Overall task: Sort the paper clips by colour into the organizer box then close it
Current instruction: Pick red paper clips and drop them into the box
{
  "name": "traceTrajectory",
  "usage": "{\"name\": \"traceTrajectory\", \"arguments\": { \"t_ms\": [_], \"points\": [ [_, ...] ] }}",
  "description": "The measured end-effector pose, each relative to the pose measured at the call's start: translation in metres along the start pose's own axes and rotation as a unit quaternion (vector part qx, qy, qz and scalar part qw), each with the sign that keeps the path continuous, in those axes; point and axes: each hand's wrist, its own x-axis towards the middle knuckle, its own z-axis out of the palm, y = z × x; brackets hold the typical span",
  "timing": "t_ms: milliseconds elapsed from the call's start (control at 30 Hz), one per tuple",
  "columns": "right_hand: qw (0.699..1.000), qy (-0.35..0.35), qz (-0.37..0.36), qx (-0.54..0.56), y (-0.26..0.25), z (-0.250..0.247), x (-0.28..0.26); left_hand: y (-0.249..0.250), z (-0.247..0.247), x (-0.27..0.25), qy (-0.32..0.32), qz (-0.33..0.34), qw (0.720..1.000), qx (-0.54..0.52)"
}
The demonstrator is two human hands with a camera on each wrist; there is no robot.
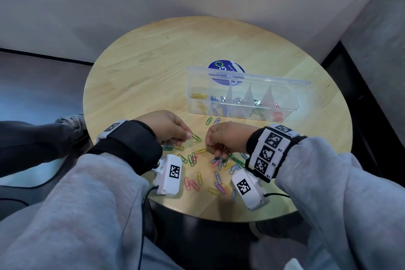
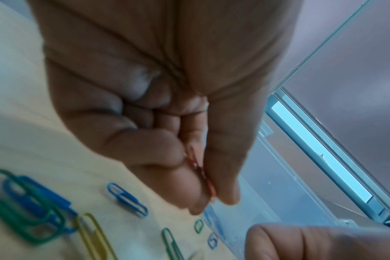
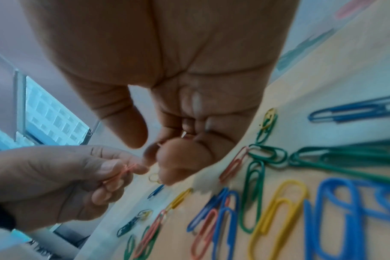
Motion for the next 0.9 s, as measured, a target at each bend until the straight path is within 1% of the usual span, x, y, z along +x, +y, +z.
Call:
{"name": "traceTrajectory", "arguments": {
  "t_ms": [67,167,233,300,400,500,567,633,700,733,800,900],
  "points": [
    [0.995,0.012,-0.040,-0.091,-0.001,0.002,-0.002,0.001,-0.001,-0.002,0.006,-0.002,1.000,-0.015],
    [0.970,0.033,-0.076,-0.230,-0.006,0.007,-0.005,0.002,-0.002,-0.003,0.012,-0.006,1.000,-0.019],
    [0.951,0.015,-0.082,-0.299,-0.011,0.013,-0.003,0.003,-0.003,-0.004,0.016,-0.013,0.999,-0.026],
    [0.929,0.008,-0.073,-0.362,-0.014,0.018,0.000,0.005,-0.004,-0.006,0.023,-0.022,0.999,-0.039],
    [0.907,0.019,-0.071,-0.416,-0.014,0.019,0.003,0.010,-0.002,-0.009,0.031,-0.042,0.998,-0.045],
    [0.897,0.024,-0.075,-0.434,-0.013,0.019,0.003,0.013,0.001,-0.013,0.024,-0.059,0.997,-0.033],
    [0.890,0.024,-0.073,-0.449,-0.013,0.019,0.001,0.014,0.003,-0.014,0.020,-0.058,0.998,0.000],
    [0.895,0.035,-0.076,-0.437,-0.010,0.016,0.000,0.014,0.004,-0.016,0.015,-0.041,0.996,0.075],
    [0.910,0.055,-0.082,-0.404,-0.005,0.013,-0.002,0.014,0.006,-0.018,0.010,-0.019,0.986,0.167],
    [0.917,0.065,-0.083,-0.385,-0.003,0.011,-0.003,0.014,0.008,-0.021,0.003,-0.013,0.980,0.197],
    [0.939,0.080,-0.076,-0.327,0.003,0.007,-0.006,0.015,0.013,-0.024,-0.012,-0.013,0.973,0.231],
    [0.966,0.087,-0.059,-0.235,0.012,0.003,-0.010,0.015,0.018,-0.027,0.001,-0.022,0.968,0.252]
  ]
}}
